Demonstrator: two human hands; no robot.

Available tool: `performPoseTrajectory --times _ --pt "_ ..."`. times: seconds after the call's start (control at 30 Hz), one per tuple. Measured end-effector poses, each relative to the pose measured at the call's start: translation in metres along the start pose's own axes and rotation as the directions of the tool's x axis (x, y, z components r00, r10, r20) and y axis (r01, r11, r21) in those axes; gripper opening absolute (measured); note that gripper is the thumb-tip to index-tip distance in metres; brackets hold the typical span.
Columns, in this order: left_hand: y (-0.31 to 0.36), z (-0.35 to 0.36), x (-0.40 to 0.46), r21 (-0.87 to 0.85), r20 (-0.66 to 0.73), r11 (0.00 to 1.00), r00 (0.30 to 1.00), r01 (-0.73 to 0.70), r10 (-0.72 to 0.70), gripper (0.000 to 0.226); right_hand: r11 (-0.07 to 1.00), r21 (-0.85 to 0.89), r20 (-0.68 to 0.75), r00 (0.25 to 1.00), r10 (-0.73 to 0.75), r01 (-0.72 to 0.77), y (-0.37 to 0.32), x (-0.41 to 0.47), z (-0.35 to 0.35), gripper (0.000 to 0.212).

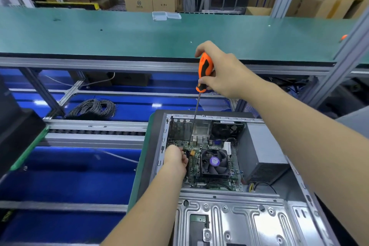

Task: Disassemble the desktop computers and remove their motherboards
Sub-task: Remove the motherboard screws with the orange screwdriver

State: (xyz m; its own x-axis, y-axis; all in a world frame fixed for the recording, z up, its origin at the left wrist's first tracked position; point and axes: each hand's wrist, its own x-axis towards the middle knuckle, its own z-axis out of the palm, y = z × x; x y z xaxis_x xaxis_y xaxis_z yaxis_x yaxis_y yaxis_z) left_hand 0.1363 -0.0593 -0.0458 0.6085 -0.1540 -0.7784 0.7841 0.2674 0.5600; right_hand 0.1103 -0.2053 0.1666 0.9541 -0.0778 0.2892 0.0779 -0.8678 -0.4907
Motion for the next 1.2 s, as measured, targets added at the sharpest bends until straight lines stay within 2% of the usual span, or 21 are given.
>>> performPoseTrajectory --times 0.2,0.3,0.4,0.47,0.6,0.83,0.93,1.07,1.13,1.2 --pt "-0.002 -0.003 0.008 0.115 0.005 0.985 0.991 0.131 -0.132 0.027 0.992 0.120 -0.118 0.992 0.051 -0.037 0.004 -0.010 -0.026 0.051" --pt "-0.003 -0.003 0.011 0.123 0.057 0.962 0.966 0.242 -0.251 0.040 0.987 0.156 -0.154 0.987 0.052 -0.028 0.001 -0.017 -0.038 0.050" --pt "-0.006 0.001 0.014 0.084 0.121 0.954 0.948 0.287 -0.296 0.056 0.984 0.179 -0.174 0.983 0.056 -0.025 -0.005 -0.025 -0.046 0.051" --pt "-0.007 0.003 0.013 0.084 0.176 0.954 0.938 0.288 -0.299 0.054 0.982 0.190 -0.189 0.980 0.057 -0.021 -0.008 -0.030 -0.051 0.051" --pt "-0.009 0.005 0.007 0.129 0.231 0.952 0.925 0.278 -0.302 0.038 0.981 0.194 -0.211 0.976 0.053 -0.012 -0.012 -0.042 -0.059 0.053" --pt "-0.009 0.006 -0.010 0.227 0.307 0.934 0.889 0.277 -0.339 0.046 0.981 0.194 -0.256 0.964 0.068 -0.017 -0.017 -0.060 -0.066 0.053" --pt "-0.006 0.005 -0.019 0.256 0.278 0.940 0.913 0.228 -0.297 0.046 0.981 0.196 -0.301 0.951 0.063 -0.003 -0.024 -0.065 -0.072 0.052" --pt "-0.003 0.003 -0.027 0.195 0.250 0.967 0.945 0.166 -0.213 0.045 0.988 0.150 -0.420 0.907 0.037 0.029 -0.033 -0.066 -0.088 0.052" --pt "-0.001 0.004 -0.035 0.140 0.265 0.977 0.945 0.160 -0.192 0.044 0.990 0.137 -0.439 0.898 0.022 0.043 -0.037 -0.064 -0.091 0.052" --pt "0.002 0.006 -0.045 0.158 0.287 0.977 0.940 0.141 -0.182 0.044 0.992 0.119 -0.432 0.902 0.009 0.047 -0.041 -0.062 -0.088 0.051"
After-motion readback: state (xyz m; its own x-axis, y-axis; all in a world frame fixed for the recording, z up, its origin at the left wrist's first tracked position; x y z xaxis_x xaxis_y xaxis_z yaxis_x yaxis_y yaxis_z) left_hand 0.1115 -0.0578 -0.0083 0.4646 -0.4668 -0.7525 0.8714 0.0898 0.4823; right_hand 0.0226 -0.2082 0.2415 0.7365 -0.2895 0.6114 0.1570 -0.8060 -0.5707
